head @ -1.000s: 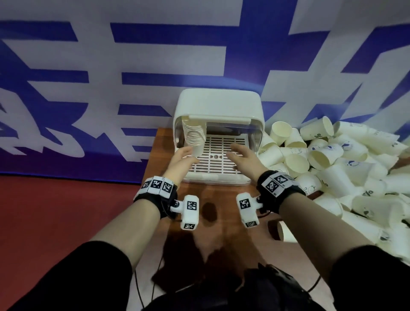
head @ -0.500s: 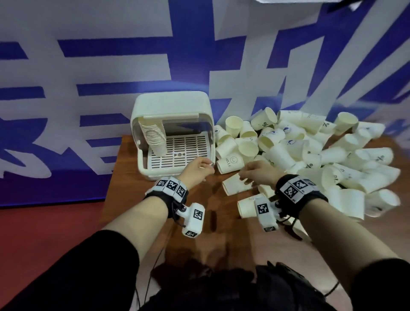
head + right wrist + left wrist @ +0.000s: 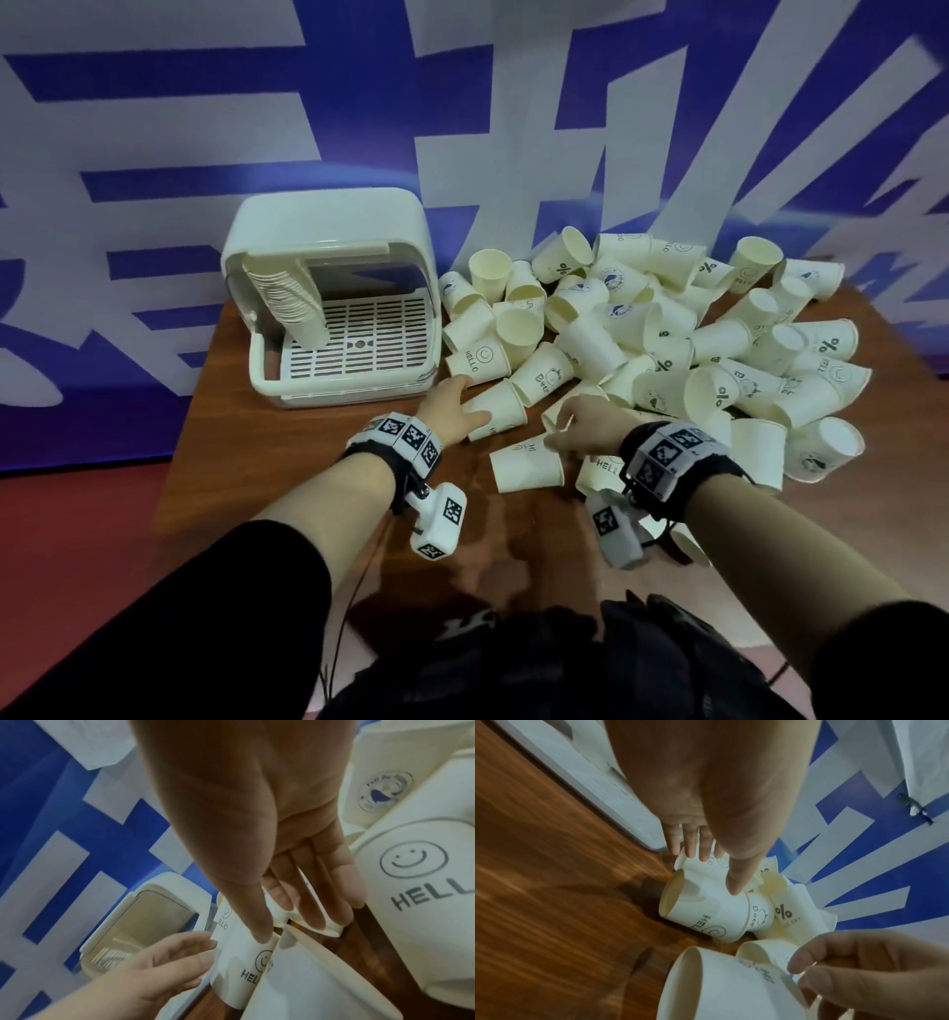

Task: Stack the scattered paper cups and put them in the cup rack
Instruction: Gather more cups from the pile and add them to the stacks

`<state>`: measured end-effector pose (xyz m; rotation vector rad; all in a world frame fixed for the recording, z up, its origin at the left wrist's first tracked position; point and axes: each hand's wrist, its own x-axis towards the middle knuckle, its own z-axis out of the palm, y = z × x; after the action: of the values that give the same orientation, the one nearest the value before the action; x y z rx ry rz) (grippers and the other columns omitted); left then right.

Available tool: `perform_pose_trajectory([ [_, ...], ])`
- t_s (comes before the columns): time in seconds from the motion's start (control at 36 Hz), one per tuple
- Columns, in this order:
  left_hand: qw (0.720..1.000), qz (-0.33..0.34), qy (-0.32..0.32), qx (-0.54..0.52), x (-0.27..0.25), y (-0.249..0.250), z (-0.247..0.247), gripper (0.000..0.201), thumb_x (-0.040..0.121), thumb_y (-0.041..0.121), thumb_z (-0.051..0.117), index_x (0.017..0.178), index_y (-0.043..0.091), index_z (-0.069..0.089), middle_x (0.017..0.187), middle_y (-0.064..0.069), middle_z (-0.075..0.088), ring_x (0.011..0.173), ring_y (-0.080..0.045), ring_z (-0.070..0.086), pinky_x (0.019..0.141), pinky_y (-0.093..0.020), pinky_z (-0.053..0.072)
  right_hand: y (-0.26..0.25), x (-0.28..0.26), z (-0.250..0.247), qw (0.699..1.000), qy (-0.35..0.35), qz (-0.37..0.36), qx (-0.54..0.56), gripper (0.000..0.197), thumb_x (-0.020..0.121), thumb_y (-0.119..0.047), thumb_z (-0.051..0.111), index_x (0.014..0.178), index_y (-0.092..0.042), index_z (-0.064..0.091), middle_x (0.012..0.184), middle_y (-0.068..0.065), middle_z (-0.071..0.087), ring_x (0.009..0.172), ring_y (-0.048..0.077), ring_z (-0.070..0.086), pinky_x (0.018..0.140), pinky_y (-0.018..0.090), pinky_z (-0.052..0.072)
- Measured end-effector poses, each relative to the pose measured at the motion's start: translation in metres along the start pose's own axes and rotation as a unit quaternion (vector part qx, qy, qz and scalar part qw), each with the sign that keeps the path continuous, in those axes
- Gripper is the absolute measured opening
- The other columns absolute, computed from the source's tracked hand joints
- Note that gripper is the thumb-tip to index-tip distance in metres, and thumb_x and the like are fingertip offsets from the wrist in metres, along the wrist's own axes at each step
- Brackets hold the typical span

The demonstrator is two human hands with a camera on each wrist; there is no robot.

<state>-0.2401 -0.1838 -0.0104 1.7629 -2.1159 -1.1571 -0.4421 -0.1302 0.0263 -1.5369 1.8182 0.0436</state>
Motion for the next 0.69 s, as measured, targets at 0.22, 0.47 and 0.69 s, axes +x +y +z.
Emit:
perform_pose_trajectory([
  [0.22, 0.998, -0.009, -0.014, 0.063, 0.007, 0.005, 0.014, 0.076, 0.085, 0.033, 0.068, 0.147, 0.012, 0.029, 0.148, -0.010, 0.039, 0.132, -0.027, 0.041, 0.106, -0.038, 0.036, 0.006, 0.021, -0.002, 0.991, -0.076, 0.004, 0.113, 0.023, 0.087, -0.025, 0.065, 0.075, -0.006, 0.061, 0.074, 0.008, 0.068, 0.065, 0.017, 0.065, 0.067, 0.032, 0.056],
  [0.47, 0.995, -0.057, -0.042, 0.063, 0.010, 0.006, 0.021, 0.065, 0.084, 0.042, 0.066, 0.140, 0.021, 0.039, 0.137, -0.003, 0.051, 0.125, -0.026, 0.048, 0.106, -0.046, 0.034, 0.007, 0.028, 0.009, 0.986, -0.097, -0.001, 0.134, 0.020, 0.081, -0.008, 0.068, 0.095, -0.008, 0.055, 0.073, 0.009, 0.063, 0.056, 0.016, 0.062, 0.051, 0.025, 0.054],
  [0.69, 0.992, -0.107, -0.060, -0.010, 0.010, -0.008, 0.014, 0.108, 0.054, 0.064, 0.070, 0.144, 0.016, 0.035, 0.140, -0.008, 0.045, 0.122, -0.025, 0.048, 0.104, -0.043, 0.041, 0.008, 0.027, 0.009, 0.979, -0.117, -0.039, 0.162, 0.006, 0.083, -0.003, 0.063, 0.084, -0.005, 0.058, 0.074, 0.012, 0.059, 0.060, 0.016, 0.057, 0.060, 0.025, 0.051],
])
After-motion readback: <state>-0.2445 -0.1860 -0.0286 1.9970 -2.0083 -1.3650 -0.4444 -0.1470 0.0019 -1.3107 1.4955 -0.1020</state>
